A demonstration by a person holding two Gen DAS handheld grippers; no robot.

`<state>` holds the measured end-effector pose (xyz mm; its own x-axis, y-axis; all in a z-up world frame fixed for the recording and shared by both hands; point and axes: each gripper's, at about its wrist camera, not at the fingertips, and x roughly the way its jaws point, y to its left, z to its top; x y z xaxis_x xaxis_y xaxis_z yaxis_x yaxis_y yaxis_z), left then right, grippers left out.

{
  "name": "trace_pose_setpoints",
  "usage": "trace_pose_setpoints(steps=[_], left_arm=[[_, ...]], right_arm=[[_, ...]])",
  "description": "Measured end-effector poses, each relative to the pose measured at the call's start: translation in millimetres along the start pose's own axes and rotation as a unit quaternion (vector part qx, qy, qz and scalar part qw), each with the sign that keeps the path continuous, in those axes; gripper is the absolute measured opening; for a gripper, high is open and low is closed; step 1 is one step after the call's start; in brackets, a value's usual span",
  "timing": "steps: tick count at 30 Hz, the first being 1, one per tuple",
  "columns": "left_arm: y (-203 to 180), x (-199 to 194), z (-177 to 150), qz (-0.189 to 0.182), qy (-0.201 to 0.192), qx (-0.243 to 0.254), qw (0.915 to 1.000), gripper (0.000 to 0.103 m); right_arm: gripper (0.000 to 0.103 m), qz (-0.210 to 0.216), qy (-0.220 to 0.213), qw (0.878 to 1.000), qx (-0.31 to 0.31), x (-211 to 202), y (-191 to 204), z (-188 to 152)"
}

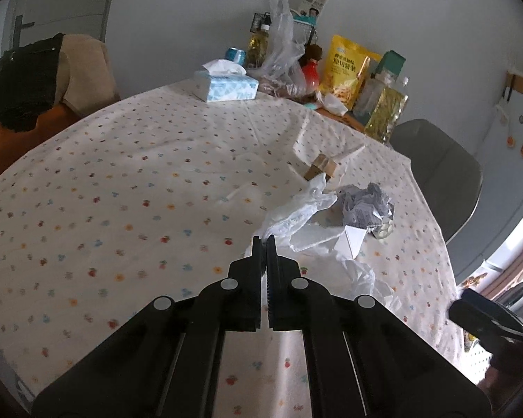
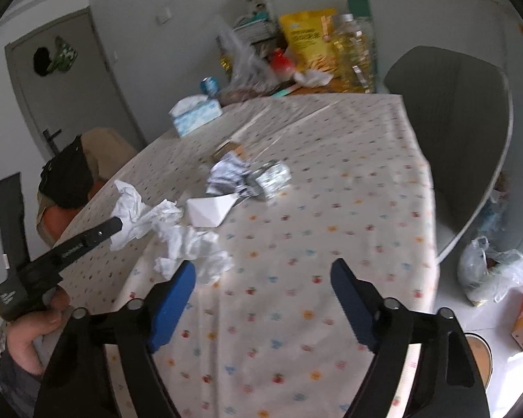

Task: Collect trash
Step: 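Reach the left tool to the white tissue and close on it, then grasp another white tissue with the right tool while the left tool holds its tissue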

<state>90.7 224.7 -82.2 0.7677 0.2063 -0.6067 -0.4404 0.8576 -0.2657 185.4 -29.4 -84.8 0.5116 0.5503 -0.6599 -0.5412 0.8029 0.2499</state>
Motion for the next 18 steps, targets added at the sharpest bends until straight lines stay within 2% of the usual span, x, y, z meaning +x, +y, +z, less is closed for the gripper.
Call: trace_pose_setpoints(steps=[4,9,14,15,16,18], left_arm=[[7.9,-10.5,-0.6,0.001,-0.007,-0.012,0.9999,0.003],[10.6,-18.3,-7.9,0.005,-0.011,-0.029,0.9995,0.003],[9.2,-21.5,-15.6,0.0,-0.014,-0.033,0.9994,0.003],[9.2,-21.2,-16.4,-0.002,-0.013,-0.033,0.9994,0.003],[8.7,-20.9,-17.1,-0.004,-0.011,-0.034,0.9994,0.003],[7.7,-21.9,-17.5,-0.006,-0.012,-0.034,0.9993,0.003]], right_arm=[[0.073,0.009,0.015,1.0,-0.019,18.0,18.4,1.8],[0.059,-0.002,0.039,0.999,-0.018,45.0,26.0,3.1],[0.055,-0.004,0.059,0.998,-0.033,63.0,34.1,1.5],[0.044,-0.005,0.065,0.997,-0.04,66.5,36.4,0.0],[0.039,-0.006,0.076,0.996,-0.05,71.0,40.0,-2.5],[0.015,-0.017,0.074,0.995,-0.071,71.1,45.2,-3.6]])
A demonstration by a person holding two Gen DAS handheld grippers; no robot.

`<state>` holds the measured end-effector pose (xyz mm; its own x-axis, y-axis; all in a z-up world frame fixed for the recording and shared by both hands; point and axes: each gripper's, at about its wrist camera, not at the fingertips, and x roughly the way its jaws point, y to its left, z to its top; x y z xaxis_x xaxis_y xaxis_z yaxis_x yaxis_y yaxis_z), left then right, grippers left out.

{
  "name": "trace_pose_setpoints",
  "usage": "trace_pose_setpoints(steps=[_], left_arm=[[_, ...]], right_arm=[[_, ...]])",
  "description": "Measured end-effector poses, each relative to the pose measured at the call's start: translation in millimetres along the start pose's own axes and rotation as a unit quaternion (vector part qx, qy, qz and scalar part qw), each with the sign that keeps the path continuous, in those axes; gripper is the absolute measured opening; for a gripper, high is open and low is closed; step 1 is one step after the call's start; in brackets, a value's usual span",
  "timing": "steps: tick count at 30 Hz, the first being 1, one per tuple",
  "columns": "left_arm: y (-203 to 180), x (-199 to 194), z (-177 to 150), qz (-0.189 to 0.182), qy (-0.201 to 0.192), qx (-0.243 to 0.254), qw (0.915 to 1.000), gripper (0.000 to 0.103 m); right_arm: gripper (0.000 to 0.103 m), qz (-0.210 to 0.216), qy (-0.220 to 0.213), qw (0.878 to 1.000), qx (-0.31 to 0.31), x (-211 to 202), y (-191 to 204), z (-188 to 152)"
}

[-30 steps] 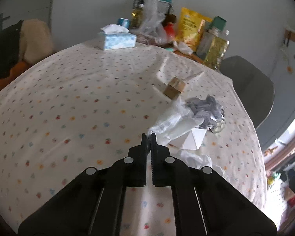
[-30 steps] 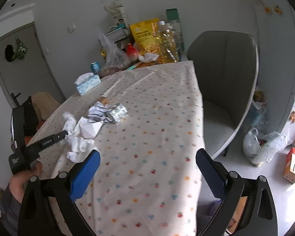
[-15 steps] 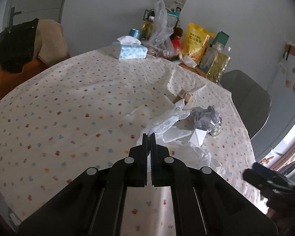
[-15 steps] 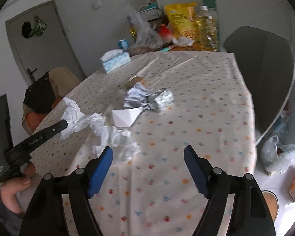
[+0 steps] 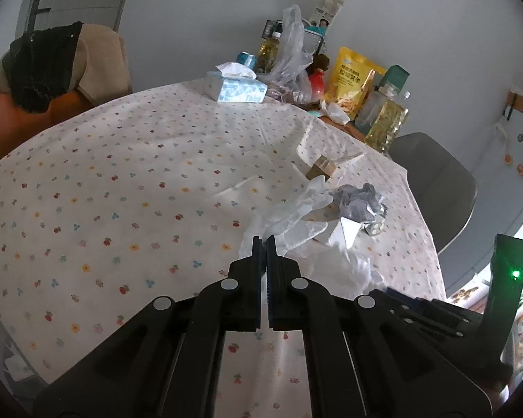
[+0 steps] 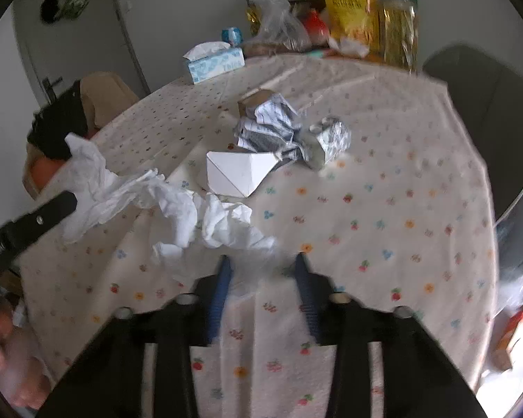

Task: Collect trash
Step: 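Grasp another white tissue with the right tool while the left tool holds its tissue, then carry both tissues over the white bin and open both tools to drop them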

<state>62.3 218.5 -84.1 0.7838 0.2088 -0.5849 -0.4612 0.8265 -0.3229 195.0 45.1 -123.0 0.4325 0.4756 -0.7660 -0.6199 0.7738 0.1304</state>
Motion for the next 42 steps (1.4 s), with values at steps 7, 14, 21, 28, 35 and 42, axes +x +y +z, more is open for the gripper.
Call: trace_pose_setpoints(steps=[7,14,21,28,35,42], left_arm=[[-10.3,-12.0,0.2,-0.016,-0.012,0.005,0.9998,0.003],[-32.7,-18.2,-3.0,-0.04,-0.014,0.016,0.999,0.003],[-71.6,-21.1,-13.8,-0.075,-0.008,0.046,0.9961,0.003],[-112.2,-13.6,-26.0,-0.101,0.008,0.077,0.9919,0.003],[-167.3,-6.6,-43.2,-0.13,0.023,0.118,0.9842,0.003],[-222.1,-3.2,-63.9,-0.155,0.037,0.159,0.9744,0.003]], right_arm=[[0.004,0.01,-0.016,1.0,0.007,-27.3,-6.3,-2.6],[0.004,-0.001,-0.053,0.998,0.034,-71.0,-28.7,-11.7],[0.004,-0.026,-0.08,0.994,0.066,-111.9,-64.1,-28.4],[0.004,-0.067,-0.093,0.988,0.101,-141.2,-107.2,-53.3],[0.004,-0.102,-0.102,0.978,0.149,-167.0,-156.1,-84.4],[0.004,-0.138,-0.106,0.965,0.197,-191.2,-206.3,-121.1]])
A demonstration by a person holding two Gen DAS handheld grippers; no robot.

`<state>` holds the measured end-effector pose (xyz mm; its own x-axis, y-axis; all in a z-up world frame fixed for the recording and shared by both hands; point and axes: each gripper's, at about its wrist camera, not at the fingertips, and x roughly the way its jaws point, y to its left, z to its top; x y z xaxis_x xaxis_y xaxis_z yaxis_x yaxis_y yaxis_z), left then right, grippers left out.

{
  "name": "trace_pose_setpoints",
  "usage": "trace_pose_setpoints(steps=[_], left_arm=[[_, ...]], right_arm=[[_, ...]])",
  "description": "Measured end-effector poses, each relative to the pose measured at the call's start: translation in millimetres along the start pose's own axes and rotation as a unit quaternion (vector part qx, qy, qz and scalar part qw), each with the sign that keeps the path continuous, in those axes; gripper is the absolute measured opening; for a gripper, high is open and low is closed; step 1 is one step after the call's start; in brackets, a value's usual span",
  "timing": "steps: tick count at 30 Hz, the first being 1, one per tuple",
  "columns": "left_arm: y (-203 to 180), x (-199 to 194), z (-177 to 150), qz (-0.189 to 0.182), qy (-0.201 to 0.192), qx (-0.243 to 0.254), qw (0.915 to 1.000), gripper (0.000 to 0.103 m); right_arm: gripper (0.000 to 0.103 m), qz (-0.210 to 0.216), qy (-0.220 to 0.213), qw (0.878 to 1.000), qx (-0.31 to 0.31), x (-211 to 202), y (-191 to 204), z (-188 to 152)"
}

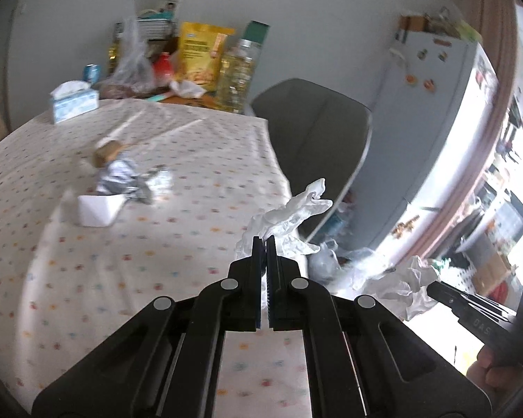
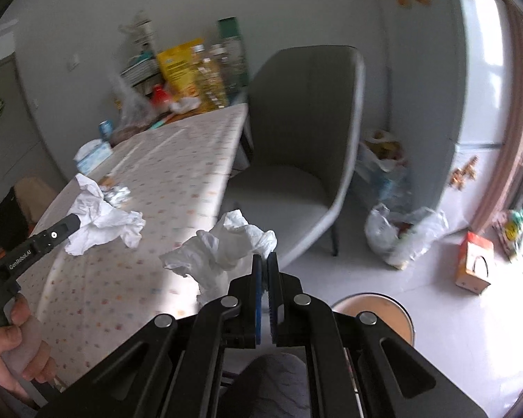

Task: Collect trash
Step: 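Carry both tissues over the white bin and open both tools to drop them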

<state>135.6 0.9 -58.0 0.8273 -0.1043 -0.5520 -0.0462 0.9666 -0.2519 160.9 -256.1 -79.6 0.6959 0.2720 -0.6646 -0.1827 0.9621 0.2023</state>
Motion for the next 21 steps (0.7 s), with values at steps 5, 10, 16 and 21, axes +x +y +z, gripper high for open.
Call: trace_pose_setpoints(steps=[5,10,16,21], left_arm=[[-37.2,18.2,-4.9,-0.014,0.017,0.028,0.9994,0.003],[-72.2,38.0,-12.4,-0.026,0.04,0.056,0.9973,0.003],[-106.0,60.4,-21.0,-0.038,0.066,0.083,0.9937,0.003],[-134.6,77.7,-31.6,-0.047,0.088,0.106,0.9894,0.003]], right_arm=[[0.004,-0.02,0.002,0.999,0.033,-3.7,-42.0,-12.7],[0.004,-0.038,0.008,0.997,0.066,2.1,-81.2,-28.2],[0.005,-0.068,0.02,0.992,0.108,18.9,-127.4,-48.2],[0.008,-0.075,0.036,0.986,0.142,38.9,-159.6,-68.6]])
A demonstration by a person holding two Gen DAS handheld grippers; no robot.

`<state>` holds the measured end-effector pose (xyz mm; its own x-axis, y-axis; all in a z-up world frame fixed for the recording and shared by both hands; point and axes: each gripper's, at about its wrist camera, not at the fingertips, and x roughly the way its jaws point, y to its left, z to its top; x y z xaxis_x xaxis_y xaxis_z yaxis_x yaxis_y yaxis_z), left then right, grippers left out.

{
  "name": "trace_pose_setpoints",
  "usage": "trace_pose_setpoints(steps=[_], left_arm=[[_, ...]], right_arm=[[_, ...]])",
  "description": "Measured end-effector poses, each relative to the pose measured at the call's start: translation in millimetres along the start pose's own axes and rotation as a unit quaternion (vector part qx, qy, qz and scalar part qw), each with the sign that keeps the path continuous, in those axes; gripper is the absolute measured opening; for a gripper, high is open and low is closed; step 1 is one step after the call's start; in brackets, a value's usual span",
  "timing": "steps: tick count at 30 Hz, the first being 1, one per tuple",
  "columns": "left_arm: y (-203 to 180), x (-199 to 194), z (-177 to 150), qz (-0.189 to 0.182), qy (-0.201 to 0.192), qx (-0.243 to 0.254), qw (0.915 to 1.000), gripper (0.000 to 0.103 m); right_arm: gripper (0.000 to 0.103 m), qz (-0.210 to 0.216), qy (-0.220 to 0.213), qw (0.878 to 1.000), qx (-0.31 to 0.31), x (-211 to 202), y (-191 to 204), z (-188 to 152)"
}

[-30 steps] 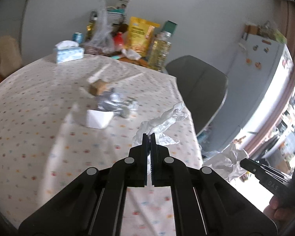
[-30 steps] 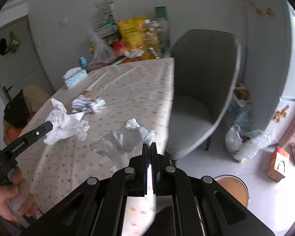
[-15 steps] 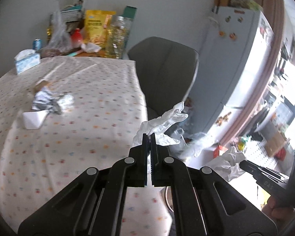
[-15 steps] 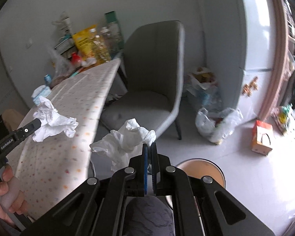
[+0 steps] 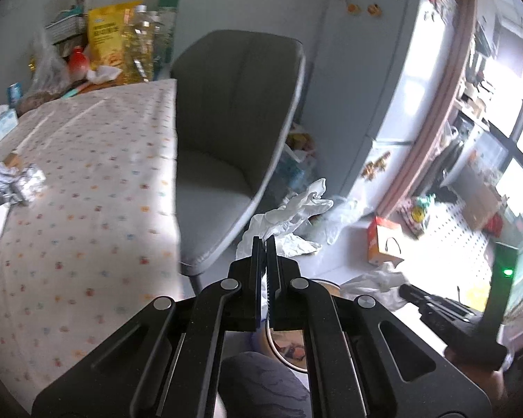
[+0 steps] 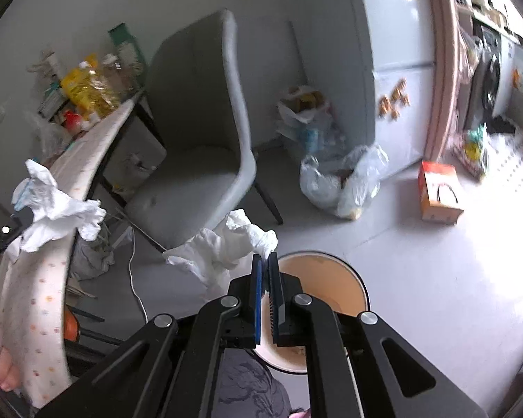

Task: Collect trash
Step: 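Carry both tissues over the white bin and open both tools to drop them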

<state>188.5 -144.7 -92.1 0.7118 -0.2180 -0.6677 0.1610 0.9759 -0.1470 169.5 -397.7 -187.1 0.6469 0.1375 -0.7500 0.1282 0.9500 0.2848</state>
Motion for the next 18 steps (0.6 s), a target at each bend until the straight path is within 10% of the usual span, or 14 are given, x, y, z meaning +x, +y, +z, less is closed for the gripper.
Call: trace_pose_setpoints(steps=[1,3,4,15,16,18], left_arm=[[-4.3,3.9,-1.0,-0.001,0.004,0.004,1.0,0.003],[-14.8,12.6,-3.0,-0.005,0.015,0.013,0.9998,0.003],[-18.5,16.0,-3.4,-0.007,0.019,0.016,0.9997,0.003],[-72.7,61.1,-12.3,-0.051,0.07,0.053,0.9948,0.004],[-77.3,63.0,-12.6,-0.066,0.071,0.051,0.994,0.007],[-82.2,63.6,-11.6,-0.078,0.068,0.051,0.9933,0.052]], right_arm=[[0.009,-0.001,0.005,1.0,0.007,4.9,-4.8,-2.0],[0.051,0.001,0.017,1.0,0.027,15.8,-19.9,-7.8],[0.056,0.004,0.015,0.999,0.038,17.9,-27.8,-11.6],[0.058,-0.011,0.006,0.996,0.092,3.0,-86.0,-20.8],[0.059,-0.013,0.002,0.995,0.095,-0.1,-89.4,-19.9],[0.062,-0.017,-0.006,0.995,0.099,-8.5,-95.3,-19.9]])
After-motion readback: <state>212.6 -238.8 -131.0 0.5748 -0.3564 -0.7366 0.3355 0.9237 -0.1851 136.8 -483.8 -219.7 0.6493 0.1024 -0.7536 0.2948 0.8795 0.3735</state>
